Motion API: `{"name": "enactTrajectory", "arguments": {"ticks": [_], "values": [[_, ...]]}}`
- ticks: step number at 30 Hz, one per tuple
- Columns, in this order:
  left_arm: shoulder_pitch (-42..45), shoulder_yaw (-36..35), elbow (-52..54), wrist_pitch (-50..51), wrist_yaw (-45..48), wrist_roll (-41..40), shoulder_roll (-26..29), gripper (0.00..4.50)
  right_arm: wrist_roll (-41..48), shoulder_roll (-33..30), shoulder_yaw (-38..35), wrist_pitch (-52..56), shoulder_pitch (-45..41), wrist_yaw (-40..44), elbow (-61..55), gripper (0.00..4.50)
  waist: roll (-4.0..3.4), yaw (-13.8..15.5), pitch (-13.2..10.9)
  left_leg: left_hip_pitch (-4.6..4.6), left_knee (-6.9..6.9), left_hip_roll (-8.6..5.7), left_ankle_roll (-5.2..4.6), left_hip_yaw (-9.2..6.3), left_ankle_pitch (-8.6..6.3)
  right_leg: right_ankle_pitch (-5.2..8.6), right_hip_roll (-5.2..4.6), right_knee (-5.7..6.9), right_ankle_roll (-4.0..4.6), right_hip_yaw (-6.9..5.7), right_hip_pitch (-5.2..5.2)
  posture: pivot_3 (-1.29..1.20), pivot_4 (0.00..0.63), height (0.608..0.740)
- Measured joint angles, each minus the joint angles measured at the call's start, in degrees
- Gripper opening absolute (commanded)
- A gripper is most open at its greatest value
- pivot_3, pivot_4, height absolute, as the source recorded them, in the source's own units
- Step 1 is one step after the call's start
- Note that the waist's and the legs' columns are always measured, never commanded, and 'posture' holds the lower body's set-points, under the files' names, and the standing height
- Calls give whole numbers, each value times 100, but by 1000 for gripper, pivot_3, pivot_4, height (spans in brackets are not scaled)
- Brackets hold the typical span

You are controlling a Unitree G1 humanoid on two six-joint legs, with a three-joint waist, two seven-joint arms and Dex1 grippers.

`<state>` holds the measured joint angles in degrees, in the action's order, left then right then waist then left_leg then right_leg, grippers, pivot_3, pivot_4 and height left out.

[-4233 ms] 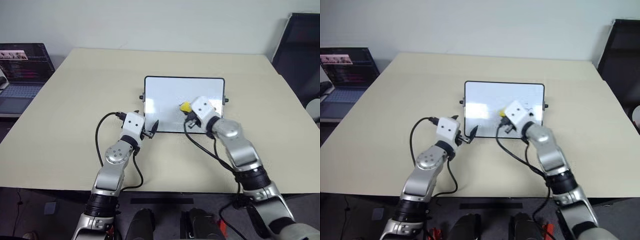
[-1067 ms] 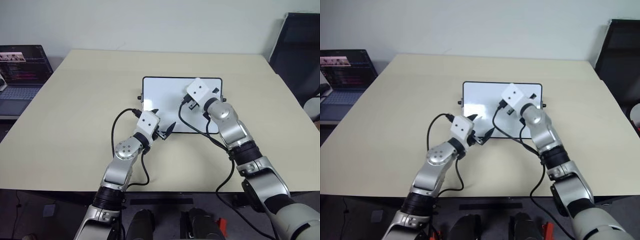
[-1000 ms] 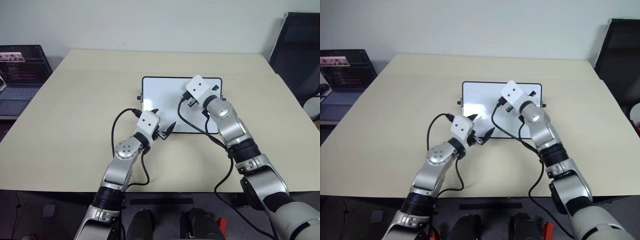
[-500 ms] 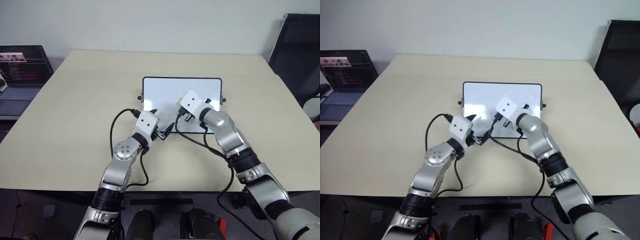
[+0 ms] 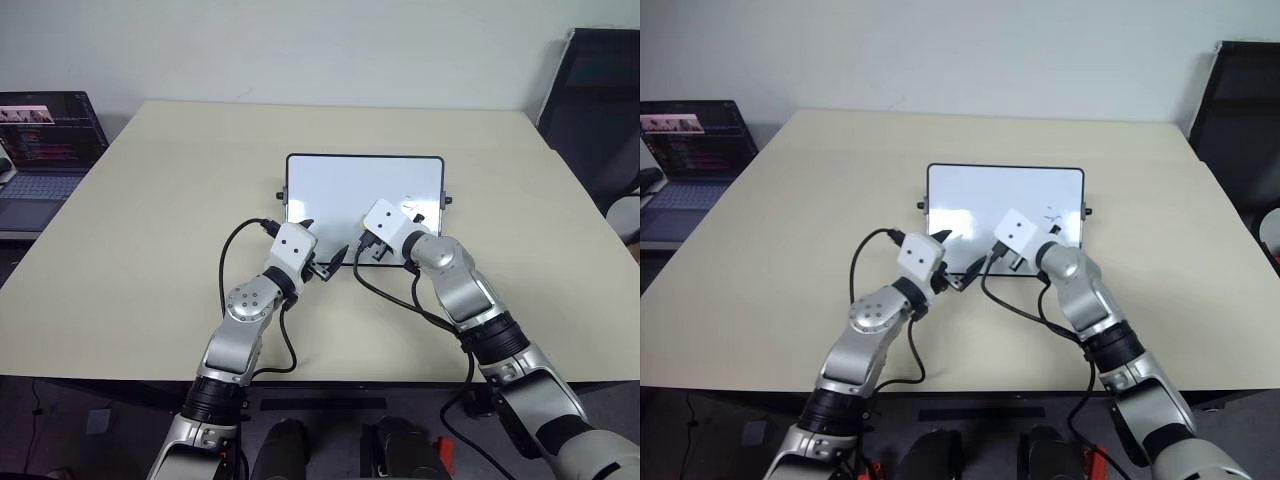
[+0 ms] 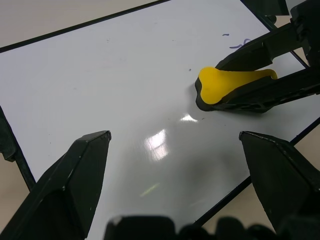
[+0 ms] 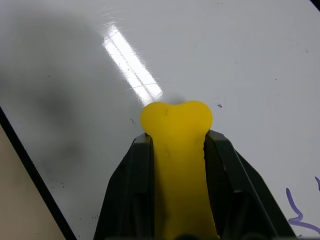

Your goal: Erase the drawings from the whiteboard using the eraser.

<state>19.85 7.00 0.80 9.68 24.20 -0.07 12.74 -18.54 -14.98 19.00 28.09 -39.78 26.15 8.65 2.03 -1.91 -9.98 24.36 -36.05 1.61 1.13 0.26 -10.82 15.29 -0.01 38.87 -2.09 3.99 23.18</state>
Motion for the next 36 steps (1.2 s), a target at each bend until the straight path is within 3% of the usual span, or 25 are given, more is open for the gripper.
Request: {"name": "enactTrajectory", "arguments": {"ticks": [17,36], "values": [[-57,6,84,-9,79,-6,47,4500,962,-237,-1158,261,1647,-20,-1997,1018,0,6,-1,22,9,-1,4,-6,-4,7,0,-20,-12,-5,12,0,150,740],[43,13,51,-14,209,-6,48,4500,814,-420,-1091,-382,1896,-602,-1966,1018,0,5,-1,22,8,-1,4,-4,-4,16,0,-20,-26,-3,12,0,150,740]]}}
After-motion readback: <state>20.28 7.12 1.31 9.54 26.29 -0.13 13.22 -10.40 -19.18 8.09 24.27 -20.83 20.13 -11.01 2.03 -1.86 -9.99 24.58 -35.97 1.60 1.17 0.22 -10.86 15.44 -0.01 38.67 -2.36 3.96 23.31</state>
